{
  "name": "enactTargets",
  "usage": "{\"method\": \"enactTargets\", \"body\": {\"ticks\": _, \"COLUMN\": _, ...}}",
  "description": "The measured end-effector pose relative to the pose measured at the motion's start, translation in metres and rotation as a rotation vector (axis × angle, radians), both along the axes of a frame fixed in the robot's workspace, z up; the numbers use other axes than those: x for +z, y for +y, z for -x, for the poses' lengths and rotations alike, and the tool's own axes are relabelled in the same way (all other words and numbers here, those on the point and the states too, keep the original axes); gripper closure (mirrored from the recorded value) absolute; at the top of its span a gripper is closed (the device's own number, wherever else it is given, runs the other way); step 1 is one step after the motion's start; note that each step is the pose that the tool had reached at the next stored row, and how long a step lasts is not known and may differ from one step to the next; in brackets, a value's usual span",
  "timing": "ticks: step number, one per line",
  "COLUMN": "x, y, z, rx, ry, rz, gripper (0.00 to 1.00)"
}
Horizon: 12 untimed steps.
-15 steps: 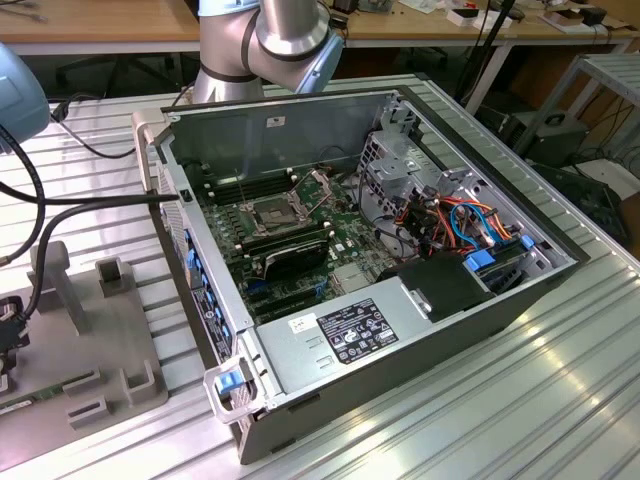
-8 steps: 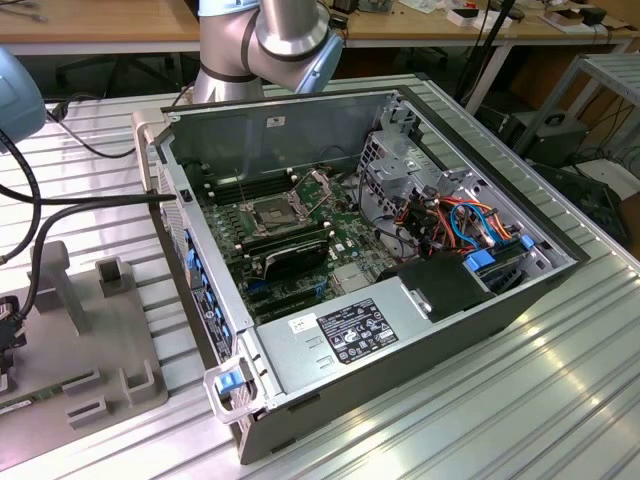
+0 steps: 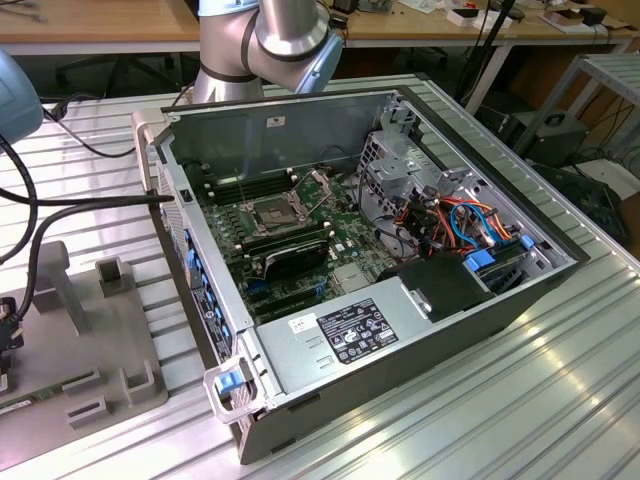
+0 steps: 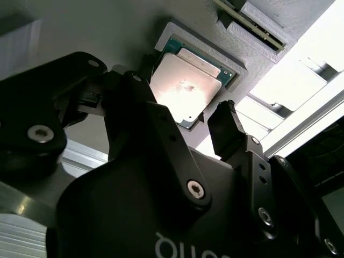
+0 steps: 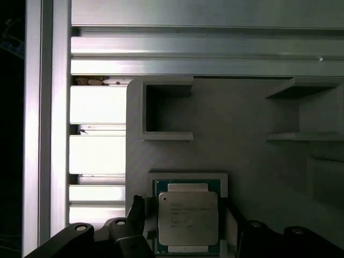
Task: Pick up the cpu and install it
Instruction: 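Pick up the cpu and move it towards the insertion slot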
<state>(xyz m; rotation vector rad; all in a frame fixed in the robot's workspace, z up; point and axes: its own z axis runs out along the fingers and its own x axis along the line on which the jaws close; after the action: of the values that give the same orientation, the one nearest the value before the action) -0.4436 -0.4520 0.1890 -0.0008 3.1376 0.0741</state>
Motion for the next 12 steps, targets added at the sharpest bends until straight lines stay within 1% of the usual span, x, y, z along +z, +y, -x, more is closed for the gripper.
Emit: {"method": "enactTargets", "body": {"ticks": 12, "x": -0.0001, "y": -0.0001, "z": -0.0026, "rx": 0.000, "ry": -0.0001, "rz": 0.0000, "gripper": 0.32}}
